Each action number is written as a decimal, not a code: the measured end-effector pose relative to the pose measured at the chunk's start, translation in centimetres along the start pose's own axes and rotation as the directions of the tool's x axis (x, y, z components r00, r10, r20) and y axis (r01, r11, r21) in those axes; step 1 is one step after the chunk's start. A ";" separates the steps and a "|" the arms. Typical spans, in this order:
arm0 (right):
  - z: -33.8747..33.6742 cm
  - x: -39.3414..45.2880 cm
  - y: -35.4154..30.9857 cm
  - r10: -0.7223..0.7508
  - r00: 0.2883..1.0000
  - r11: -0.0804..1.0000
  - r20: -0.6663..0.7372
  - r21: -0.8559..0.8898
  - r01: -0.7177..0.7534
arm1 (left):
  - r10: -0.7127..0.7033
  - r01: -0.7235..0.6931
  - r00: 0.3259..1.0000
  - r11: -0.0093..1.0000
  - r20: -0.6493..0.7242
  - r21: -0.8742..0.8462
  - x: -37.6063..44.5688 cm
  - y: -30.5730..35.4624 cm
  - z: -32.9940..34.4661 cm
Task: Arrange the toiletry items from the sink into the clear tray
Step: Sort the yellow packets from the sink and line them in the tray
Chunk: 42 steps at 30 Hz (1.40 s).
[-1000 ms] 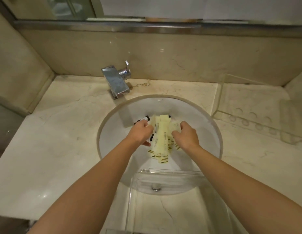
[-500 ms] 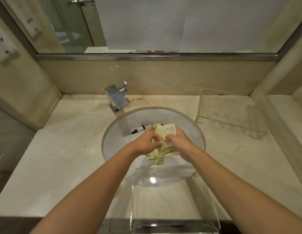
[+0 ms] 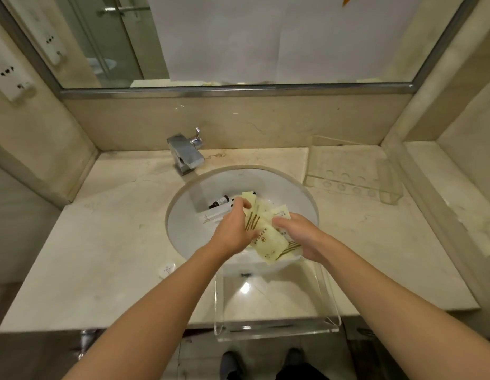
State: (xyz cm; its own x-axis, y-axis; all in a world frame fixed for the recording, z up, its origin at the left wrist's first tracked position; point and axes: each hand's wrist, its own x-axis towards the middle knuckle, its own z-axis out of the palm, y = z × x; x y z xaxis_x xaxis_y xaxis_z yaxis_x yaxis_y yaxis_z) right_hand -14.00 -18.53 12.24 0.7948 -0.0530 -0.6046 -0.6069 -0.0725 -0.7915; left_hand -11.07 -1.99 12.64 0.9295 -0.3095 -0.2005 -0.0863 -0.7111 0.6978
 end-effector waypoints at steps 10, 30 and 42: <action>-0.2 -1.8 3.2 -0.082 0.981 0.995 -0.177 -0.079 0.069 | -0.165 0.164 0.956 0.986 0.241 0.022 -2.5 -3.1 -0.3; -1.0 -2.9 9.7 -0.347 0.903 0.572 -0.254 -0.820 -0.011 | -0.146 -0.028 0.883 0.933 0.447 0.359 -5.1 -5.8 2.0; -0.2 -3.3 10.7 -0.244 0.937 0.127 0.249 -0.950 0.286 | -0.050 -0.160 0.887 0.899 0.460 0.407 -6.6 -5.4 2.7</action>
State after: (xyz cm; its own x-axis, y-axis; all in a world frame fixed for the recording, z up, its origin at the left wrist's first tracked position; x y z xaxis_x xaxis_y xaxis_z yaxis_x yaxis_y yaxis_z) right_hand -23.13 -19.30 5.84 0.8926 0.2160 -0.3958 0.1515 -0.9704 -0.1880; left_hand -17.68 2.16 8.34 0.6636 -0.5289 -0.5290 -0.3720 -0.8468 0.3801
